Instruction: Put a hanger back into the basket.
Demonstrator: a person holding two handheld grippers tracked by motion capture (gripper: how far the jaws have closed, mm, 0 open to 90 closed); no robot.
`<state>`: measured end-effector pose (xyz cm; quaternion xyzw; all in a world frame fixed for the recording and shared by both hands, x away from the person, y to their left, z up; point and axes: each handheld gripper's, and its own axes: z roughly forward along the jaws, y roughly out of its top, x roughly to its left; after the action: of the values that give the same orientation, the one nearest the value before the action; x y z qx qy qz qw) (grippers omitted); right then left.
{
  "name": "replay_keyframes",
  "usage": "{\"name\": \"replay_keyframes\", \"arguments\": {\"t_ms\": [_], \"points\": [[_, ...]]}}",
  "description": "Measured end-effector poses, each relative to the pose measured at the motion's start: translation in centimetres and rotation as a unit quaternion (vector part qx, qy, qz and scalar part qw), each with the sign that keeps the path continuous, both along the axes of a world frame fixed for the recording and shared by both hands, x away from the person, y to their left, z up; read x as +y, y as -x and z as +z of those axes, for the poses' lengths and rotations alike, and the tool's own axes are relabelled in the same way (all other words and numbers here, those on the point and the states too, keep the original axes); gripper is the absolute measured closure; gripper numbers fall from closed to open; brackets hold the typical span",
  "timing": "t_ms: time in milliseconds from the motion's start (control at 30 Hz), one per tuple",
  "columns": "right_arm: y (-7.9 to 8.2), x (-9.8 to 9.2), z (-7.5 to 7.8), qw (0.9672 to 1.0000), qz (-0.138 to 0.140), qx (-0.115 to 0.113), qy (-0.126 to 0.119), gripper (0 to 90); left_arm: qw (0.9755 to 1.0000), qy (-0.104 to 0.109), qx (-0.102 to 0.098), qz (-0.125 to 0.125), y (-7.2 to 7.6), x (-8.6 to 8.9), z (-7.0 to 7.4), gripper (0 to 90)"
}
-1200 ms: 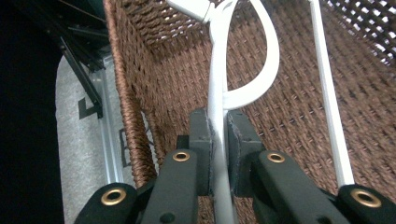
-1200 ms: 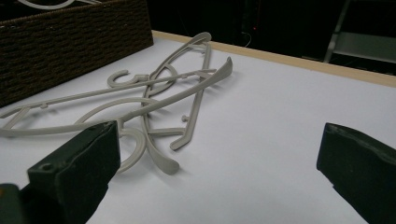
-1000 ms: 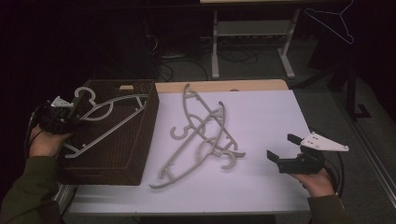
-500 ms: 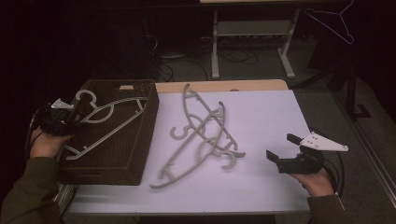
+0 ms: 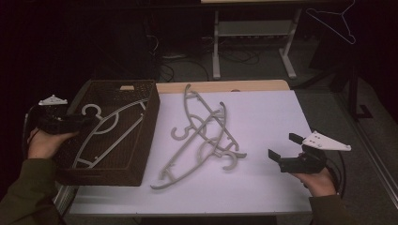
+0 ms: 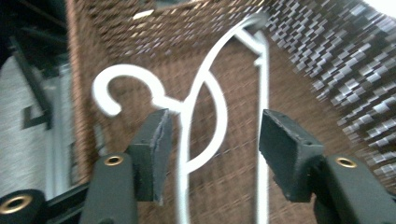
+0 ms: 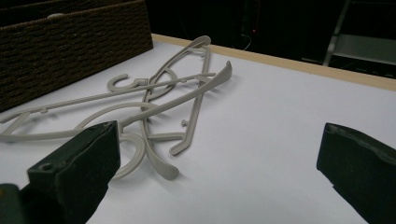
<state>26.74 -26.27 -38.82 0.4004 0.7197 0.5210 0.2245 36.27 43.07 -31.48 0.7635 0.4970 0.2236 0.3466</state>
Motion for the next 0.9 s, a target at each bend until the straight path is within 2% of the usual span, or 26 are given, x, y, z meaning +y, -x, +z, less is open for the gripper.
{"name": "replay_keyframes", "arguments": {"t_ms": [100,333,633,867,900], "points": [[0.0,0.0,0.2,1.0,-0.001,-0.002,0.0,0.0,0.9997,0.017,-0.008,-0.015,0.1,-1.1,0.6,37.4],[0.0,0.2,0.5,1.0,0.002,-0.005,0.003,0.0,0.9978,0.037,-0.024,-0.049,0.6,-4.3,1.5,33.5],[-0.1,0.4,0.6,0.9999,0.009,-0.009,0.0,0.0,0.9944,0.033,-0.031,-0.096,1.7,-9.4,3.0,32.2],[-0.2,0.6,0.6,0.9999,0.013,-0.007,0.001,0.0,0.9897,0.042,-0.031,-0.133,2.0,-14.0,3.3,31.5],[-0.2,0.6,0.6,0.9999,0.013,-0.008,0.002,0.0,0.9891,0.037,-0.031,-0.139,2.0,-14.6,3.3,31.5]]}}
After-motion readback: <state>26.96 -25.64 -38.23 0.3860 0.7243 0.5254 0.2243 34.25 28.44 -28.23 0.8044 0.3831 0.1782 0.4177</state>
